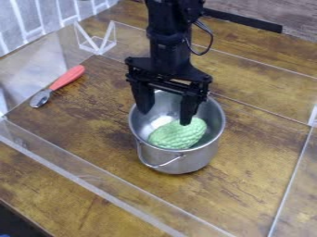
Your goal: Remove the green object from the silver pot and put it on the table
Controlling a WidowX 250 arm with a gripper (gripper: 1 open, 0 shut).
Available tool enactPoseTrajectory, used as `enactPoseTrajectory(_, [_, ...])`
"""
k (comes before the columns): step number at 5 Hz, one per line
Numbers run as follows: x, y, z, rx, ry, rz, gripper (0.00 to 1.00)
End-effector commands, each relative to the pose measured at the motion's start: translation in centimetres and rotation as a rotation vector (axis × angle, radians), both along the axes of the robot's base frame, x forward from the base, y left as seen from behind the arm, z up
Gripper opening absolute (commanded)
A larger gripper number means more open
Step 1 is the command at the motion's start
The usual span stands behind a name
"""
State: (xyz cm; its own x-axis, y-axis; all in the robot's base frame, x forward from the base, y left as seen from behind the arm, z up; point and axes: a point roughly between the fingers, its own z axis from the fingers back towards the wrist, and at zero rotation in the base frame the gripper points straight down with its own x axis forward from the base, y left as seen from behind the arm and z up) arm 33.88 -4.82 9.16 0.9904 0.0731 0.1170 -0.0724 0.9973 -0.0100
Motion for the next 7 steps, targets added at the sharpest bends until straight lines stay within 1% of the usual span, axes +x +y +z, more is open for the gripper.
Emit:
enactPoseTrajectory(1, [1.1, 1.1, 2.1, 0.001, -0.079, 0.019, 1.00])
enactPoseTrajectory(2, [1.3, 1.5, 2.2, 0.005, -0.087, 0.024, 1.00])
enactPoseTrajectory(4, [1.2, 1.1, 2.3, 0.013, -0.088, 0.028, 1.00])
enactPoseTrajectory(6, [1.1, 0.5, -0.7, 0.035, -0.080, 0.026, 1.00])
enactPoseTrajectory(7, [1.2, 0.0, -2.3, 0.049, -0.085, 0.028, 1.00])
